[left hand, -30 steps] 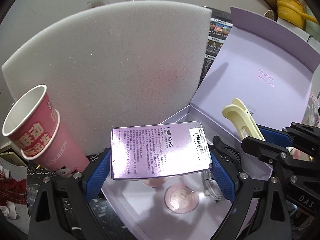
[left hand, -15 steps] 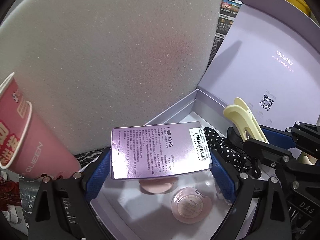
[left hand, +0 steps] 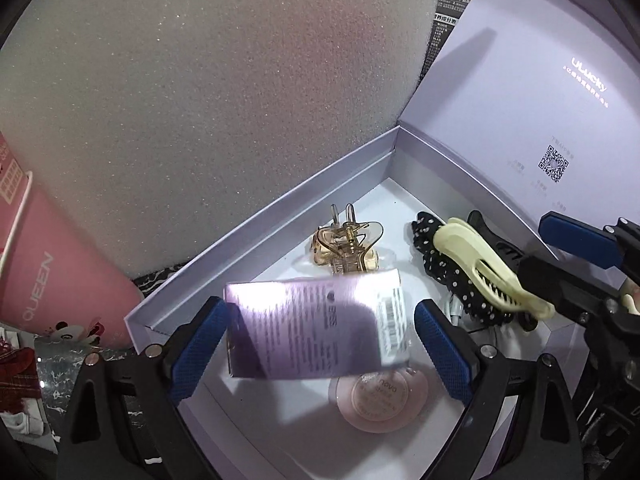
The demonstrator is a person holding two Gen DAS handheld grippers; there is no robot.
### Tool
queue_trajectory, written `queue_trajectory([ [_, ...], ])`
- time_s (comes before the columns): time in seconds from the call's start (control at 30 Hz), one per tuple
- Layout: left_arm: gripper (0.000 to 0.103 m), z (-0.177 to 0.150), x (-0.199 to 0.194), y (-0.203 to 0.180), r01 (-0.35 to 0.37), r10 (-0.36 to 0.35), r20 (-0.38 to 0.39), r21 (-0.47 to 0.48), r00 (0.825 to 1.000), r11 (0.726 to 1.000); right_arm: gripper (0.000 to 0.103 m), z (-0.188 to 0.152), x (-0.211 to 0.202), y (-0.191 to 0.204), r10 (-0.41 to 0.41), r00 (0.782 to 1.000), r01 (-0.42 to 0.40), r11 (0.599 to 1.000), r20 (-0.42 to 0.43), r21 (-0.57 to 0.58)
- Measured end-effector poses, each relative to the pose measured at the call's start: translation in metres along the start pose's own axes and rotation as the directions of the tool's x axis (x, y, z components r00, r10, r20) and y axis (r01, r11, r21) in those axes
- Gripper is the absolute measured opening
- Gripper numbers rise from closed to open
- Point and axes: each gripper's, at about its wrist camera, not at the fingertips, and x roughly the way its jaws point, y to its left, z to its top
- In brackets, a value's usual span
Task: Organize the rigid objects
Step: 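Lower both items into the lilac box and open both grippers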
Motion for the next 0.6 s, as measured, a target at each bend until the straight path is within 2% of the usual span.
queue_trajectory([
  [0.47, 0.096, -0.007, -0.042, 0.003, -0.016, 0.016, 0.047, -0.004, 0.999, 1.0, 0.04, 0.0, -0.026, 0.006, -0.009, 0.999, 0.009, 1.0, 0.038, -0.001],
  [0.6, 0.096, -0.01, -0.059, 0.004, -0.019, 0.02, 0.073, -0.009, 0.997, 1.0, 0.044, 0.001, -0.04, 0.01, -0.006, 0.998, 0.007, 1.0, 0.057, -0.015],
])
